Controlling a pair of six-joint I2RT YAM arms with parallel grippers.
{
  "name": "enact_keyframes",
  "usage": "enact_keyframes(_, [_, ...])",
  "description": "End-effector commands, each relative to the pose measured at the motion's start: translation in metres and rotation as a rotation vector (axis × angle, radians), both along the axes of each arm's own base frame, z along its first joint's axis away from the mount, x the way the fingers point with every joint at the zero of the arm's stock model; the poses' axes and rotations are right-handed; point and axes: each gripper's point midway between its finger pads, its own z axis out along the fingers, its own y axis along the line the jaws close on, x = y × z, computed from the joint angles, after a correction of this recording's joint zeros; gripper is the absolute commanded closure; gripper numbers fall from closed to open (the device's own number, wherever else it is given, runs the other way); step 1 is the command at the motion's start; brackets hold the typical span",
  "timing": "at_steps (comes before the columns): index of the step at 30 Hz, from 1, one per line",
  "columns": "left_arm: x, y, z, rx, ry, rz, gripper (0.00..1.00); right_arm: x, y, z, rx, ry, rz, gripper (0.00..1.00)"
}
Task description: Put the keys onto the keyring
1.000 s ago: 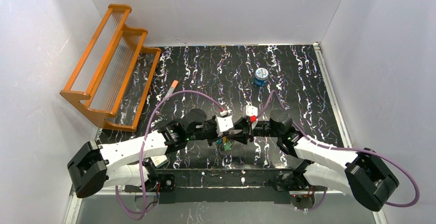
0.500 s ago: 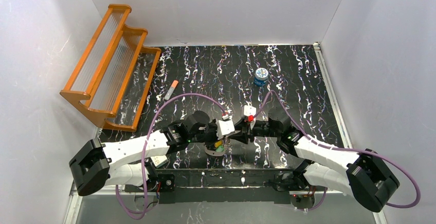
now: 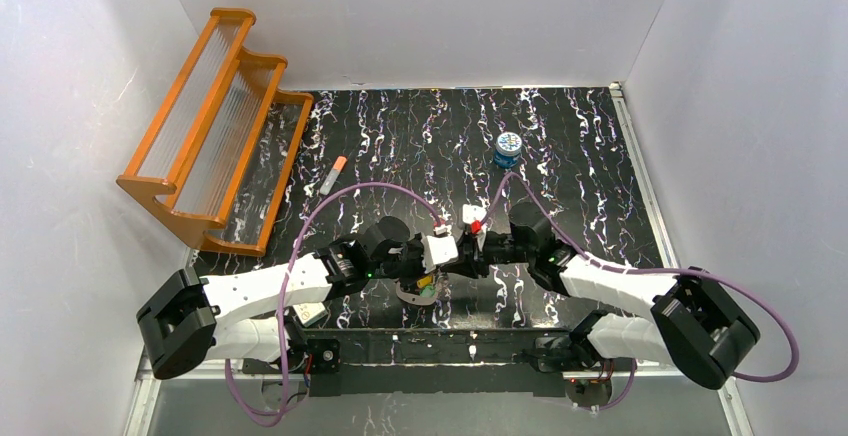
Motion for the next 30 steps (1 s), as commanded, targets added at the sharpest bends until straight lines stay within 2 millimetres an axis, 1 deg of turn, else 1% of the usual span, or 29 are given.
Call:
enact_keyframes(1, [0.001,-0.005,0.011,-0.028,-0.020,-0.012,1.00,0.005,0.010,0.018,0.039,-0.026,0.027,0.71])
enact_keyframes(11, [0.000,-0.005,0.012,-0.034,-0.024,-0.012,1.00,0.008,0.011,0.007,-0.006,0.008,0.022,0.79])
enact_keyframes(13, [0.000,-0.005,0.013,-0.037,-0.026,-0.012,1.00,0.008,0.012,0.006,-0.009,0.011,0.026,0.83])
enact_keyframes(14, [0.000,-0.006,0.014,-0.040,-0.025,-0.012,1.00,0.008,0.012,0.007,-0.008,0.011,0.027,0.88])
enact_keyframes(15, [0.000,-0.006,0.014,-0.041,-0.024,-0.012,1.00,0.008,0.012,0.007,-0.007,0.010,0.029,0.95])
enact_keyframes(16, [0.000,-0.005,0.014,-0.042,-0.024,-0.011,1.00,0.007,0.013,0.008,-0.004,0.010,0.033,0.99])
enact_keyframes(19, [-0.001,-0.004,0.017,-0.055,-0.028,-0.001,1.00,0.006,0.013,0.010,0.005,0.006,0.042,0.99])
enact_keyframes(24, [0.002,0.004,0.034,-0.147,-0.071,0.055,0.80,0.002,0.012,0.025,0.089,-0.060,0.051,0.99])
enact_keyframes(28, [0.004,0.015,0.048,-0.245,-0.112,0.118,0.69,-0.006,0.008,0.038,0.178,-0.108,0.056,0.99])
enact_keyframes(30, [0.002,0.019,0.056,-0.297,-0.127,0.129,0.67,-0.010,0.007,0.044,0.216,-0.121,0.060,0.99])
